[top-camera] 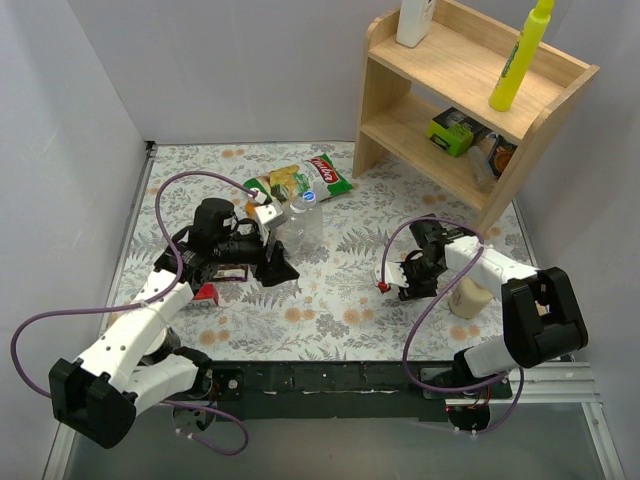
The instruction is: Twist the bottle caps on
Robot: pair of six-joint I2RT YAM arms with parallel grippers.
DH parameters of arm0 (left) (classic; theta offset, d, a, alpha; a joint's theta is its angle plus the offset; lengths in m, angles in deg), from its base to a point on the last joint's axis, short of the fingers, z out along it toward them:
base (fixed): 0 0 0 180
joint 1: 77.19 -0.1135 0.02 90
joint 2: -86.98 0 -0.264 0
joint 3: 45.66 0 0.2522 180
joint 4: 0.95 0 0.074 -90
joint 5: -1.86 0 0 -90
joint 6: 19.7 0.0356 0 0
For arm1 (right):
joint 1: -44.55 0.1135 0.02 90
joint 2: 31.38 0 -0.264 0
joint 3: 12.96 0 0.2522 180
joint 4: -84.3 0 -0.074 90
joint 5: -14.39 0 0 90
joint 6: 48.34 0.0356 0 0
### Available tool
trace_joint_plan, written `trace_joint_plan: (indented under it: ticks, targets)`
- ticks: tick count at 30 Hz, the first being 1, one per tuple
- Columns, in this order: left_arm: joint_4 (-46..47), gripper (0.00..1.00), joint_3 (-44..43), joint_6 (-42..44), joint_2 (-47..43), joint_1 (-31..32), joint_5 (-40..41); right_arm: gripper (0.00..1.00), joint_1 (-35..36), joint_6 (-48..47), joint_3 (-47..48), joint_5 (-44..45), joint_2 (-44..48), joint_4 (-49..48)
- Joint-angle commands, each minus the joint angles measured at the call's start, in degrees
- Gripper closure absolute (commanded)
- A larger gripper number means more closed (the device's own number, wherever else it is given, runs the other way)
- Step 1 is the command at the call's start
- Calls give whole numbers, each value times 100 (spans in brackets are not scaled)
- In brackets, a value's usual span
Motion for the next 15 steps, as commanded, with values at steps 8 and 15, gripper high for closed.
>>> trace_joint_plan:
  ticks: [8,15]
  targets:
    - [192,100,121,-55,-16,-58,-156,48,-7,-70,107,227,-229,-47]
    - [297,100,165,-108,2,-67,-174,51,-8,-70,1,368,-186,-196]
